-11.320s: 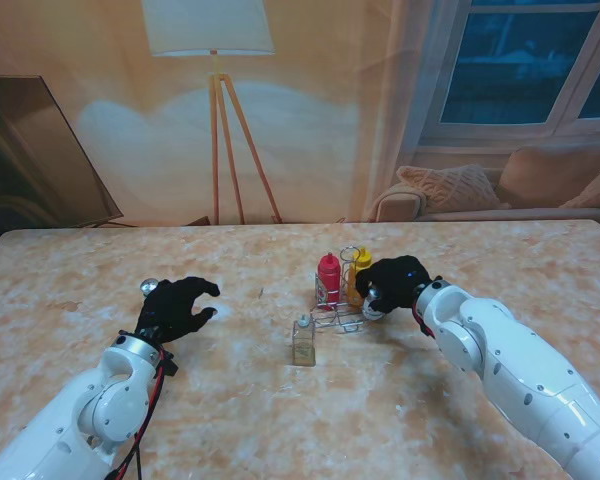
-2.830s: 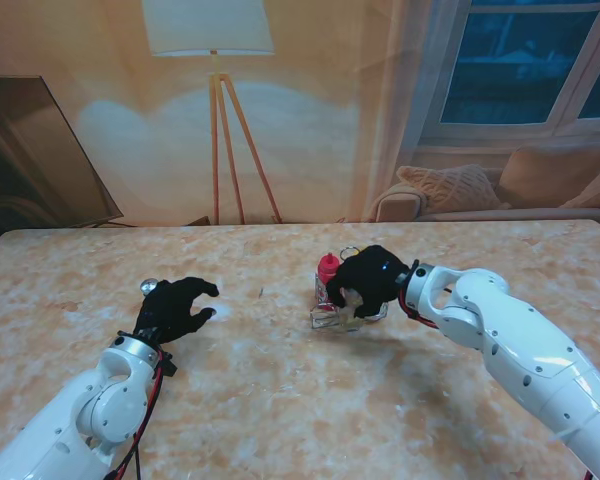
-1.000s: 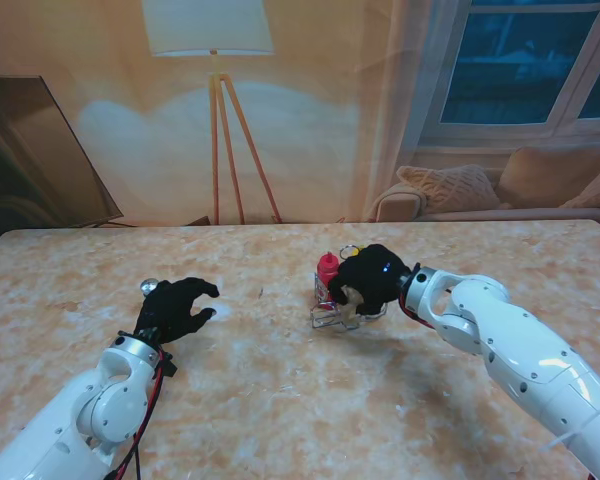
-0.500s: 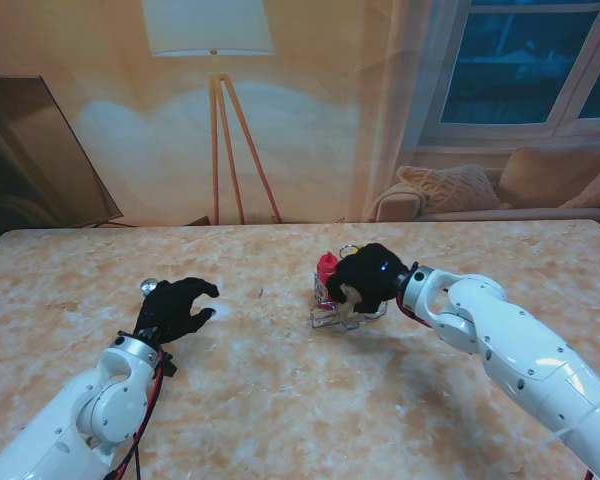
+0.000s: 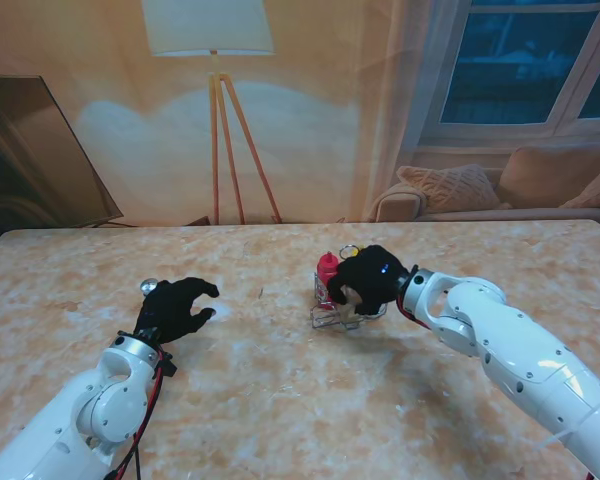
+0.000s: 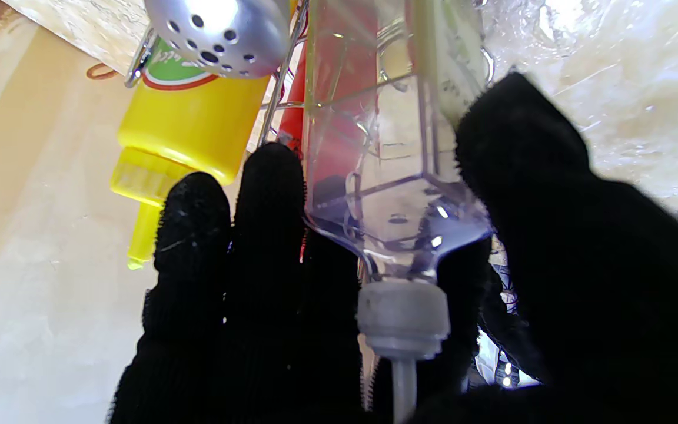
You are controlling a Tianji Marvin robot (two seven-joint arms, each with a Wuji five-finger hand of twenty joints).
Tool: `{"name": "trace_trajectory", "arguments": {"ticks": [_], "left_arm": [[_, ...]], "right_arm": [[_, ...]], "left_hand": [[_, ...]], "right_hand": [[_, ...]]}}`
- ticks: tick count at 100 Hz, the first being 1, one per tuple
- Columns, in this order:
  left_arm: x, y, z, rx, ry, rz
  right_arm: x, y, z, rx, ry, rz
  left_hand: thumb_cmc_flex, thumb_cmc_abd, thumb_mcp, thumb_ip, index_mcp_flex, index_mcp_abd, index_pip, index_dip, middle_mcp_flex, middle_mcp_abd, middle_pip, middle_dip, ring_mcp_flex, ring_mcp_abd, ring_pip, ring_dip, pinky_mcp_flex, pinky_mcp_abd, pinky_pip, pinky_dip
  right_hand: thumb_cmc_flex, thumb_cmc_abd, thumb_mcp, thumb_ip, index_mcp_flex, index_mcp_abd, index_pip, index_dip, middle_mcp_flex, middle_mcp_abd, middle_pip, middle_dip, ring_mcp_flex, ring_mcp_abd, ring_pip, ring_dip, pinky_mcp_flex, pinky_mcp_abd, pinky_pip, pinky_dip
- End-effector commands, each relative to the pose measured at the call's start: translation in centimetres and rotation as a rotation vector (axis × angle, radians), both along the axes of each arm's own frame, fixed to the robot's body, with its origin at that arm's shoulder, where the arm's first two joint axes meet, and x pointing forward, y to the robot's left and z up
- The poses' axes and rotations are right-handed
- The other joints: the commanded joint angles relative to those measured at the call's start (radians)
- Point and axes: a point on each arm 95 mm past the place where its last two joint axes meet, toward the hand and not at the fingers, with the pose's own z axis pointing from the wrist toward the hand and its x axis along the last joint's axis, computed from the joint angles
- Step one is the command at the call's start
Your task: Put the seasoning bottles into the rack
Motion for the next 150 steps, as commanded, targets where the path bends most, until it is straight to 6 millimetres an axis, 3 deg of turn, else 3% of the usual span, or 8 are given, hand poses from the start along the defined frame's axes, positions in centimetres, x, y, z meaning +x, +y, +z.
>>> {"name": "trace_trajectory", "arguments": {"ticks": [1,28,66,92,105,121,150], "left_arm": [[-0.1,-0.1,-0.1,0.003,0.011,-0.004],[-0.1,-0.1,-0.1,0.003,0.01,-0.004],[-0.1,0.0,-0.1,0.004,0.011,-0.004],[-0.1,0.0,-0.1,0.006,0.011,-0.005],[-0.1,0.0,-0.1,0.007,0.008,-0.004],[-0.1,0.0,-0.1,0.007,0.009,-0.005],[-0.1,0.0,-0.1,0.007,0.009,-0.004]], "right_arm": [[-0.1,0.3,-0.6,-0.003,0.012,-0.008],[-0.2,0.4,-0.9,-0.01,0.037,-0.013],[0.4,0.7,-1.3,-0.019,0.071,-0.035],[0.5,0.6,-1.1,-0.03,0.106,-0.058],[0.5,0.4,-0.8,-0.052,0.118,-0.06],[0.5,0.2,-0.6,-0.075,0.148,-0.065],[0.5,0.1,-0.2,-0.062,0.149,-0.063]], "left_hand": [[0.017,-0.013,-0.004,-0.025,0.013,-0.014,0.015,0.01,-0.025,-0.01,-0.011,-0.003,-0.027,0.003,-0.021,0.011,-0.016,0.001,-0.014,-0.01],[0.018,-0.013,-0.005,-0.026,0.014,-0.013,0.016,0.01,-0.025,-0.008,-0.011,-0.003,-0.026,0.004,-0.02,0.011,-0.015,0.003,-0.013,-0.009],[0.018,-0.014,-0.004,-0.025,0.014,-0.014,0.016,0.01,-0.025,-0.009,-0.011,-0.002,-0.025,0.004,-0.021,0.011,-0.016,0.006,-0.013,-0.007],[0.017,-0.018,-0.001,-0.025,0.013,-0.016,0.017,0.011,-0.024,-0.014,-0.01,-0.002,-0.022,0.002,-0.021,0.011,-0.015,0.006,-0.013,-0.006],[0.015,-0.019,0.003,-0.024,0.013,-0.015,0.017,0.01,-0.027,-0.015,-0.012,-0.003,-0.022,0.003,-0.021,0.011,-0.013,0.006,-0.013,-0.005],[0.014,-0.02,0.006,-0.025,0.013,-0.015,0.018,0.01,-0.027,-0.016,-0.011,-0.003,-0.021,0.001,-0.021,0.012,-0.013,0.006,-0.013,-0.005],[0.012,-0.022,0.011,-0.024,0.012,-0.015,0.017,0.009,-0.029,-0.016,-0.012,-0.004,-0.022,0.003,-0.021,0.012,-0.013,0.005,-0.014,-0.006]], "right_hand": [[0.139,0.044,0.192,0.042,0.027,0.018,0.136,0.049,0.03,-0.128,0.133,0.074,0.022,-0.205,0.084,0.033,-0.006,-0.009,0.006,0.022],[0.143,0.054,0.169,0.034,0.028,0.016,0.127,0.045,0.032,-0.13,0.125,0.061,0.019,-0.199,0.074,0.014,-0.006,-0.009,0.005,0.024],[0.111,0.12,0.08,0.028,0.005,0.017,0.089,-0.053,0.039,-0.112,0.035,0.022,0.016,-0.169,-0.008,-0.028,-0.023,0.001,-0.006,0.019],[0.039,0.183,0.021,0.039,-0.073,0.093,0.042,-0.129,-0.03,-0.049,-0.097,-0.039,-0.035,-0.133,-0.116,-0.064,-0.087,0.037,-0.023,-0.008],[0.007,0.235,-0.024,0.053,-0.103,0.125,0.014,-0.147,-0.067,-0.04,-0.129,-0.083,-0.056,-0.121,-0.156,-0.091,-0.118,0.052,-0.023,-0.024],[-0.026,0.284,-0.066,0.08,-0.14,0.172,-0.056,-0.135,-0.108,-0.032,-0.163,-0.133,-0.079,-0.104,-0.185,-0.106,-0.146,0.067,-0.019,-0.037],[-0.068,0.342,-0.096,0.104,-0.159,0.218,-0.129,-0.118,-0.143,-0.016,-0.19,-0.15,-0.097,-0.09,-0.21,-0.117,-0.165,0.075,-0.015,-0.044]]}}
